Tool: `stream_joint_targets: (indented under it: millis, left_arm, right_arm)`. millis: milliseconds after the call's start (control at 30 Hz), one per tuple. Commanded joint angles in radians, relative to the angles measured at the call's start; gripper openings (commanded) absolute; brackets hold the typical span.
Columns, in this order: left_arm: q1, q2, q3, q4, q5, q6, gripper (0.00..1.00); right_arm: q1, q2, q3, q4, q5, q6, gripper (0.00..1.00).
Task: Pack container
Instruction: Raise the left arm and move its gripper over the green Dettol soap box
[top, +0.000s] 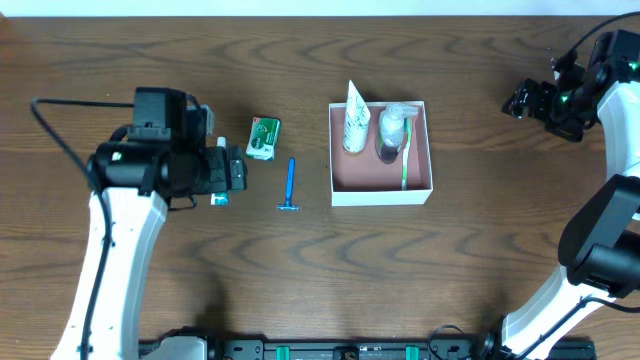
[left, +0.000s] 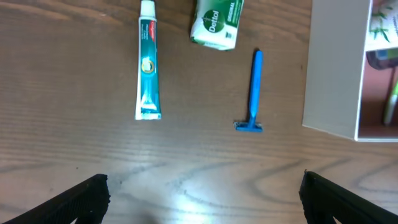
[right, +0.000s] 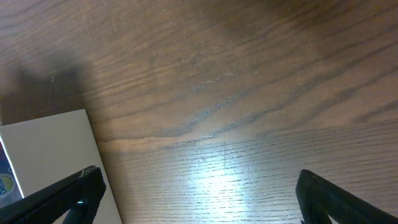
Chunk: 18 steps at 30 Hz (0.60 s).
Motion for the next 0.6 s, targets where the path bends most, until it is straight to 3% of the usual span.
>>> stream_joint_targets:
  millis: [0,100,300,567]
  left_arm:
    - [-0.001,0.035,0.061,0.01,-0.005,-0.031,0.98]
    - [-0.031,0.093,0.156,-0.008,-0.035,-0.018,0.98]
    - [-0.138,0.266,0.379,-0.048,-0.232,-0.014,0.98]
    - [-0.134,0.459,0.426,-0.012,-0.287,0.047,0.98]
  right_arm:
    - [-0.005,-0.002,0.019,0.002,0.0,-0.008,0.99]
    - [-0.006,-0.002,0.019,0.002,0.0,-0.008,0.99]
    - [-0.006,-0.002,0.019,0.002,0.0,-0.008,0.99]
    - [-0.006,-0.002,0.019,0.002,0.0,-0.008,0.99]
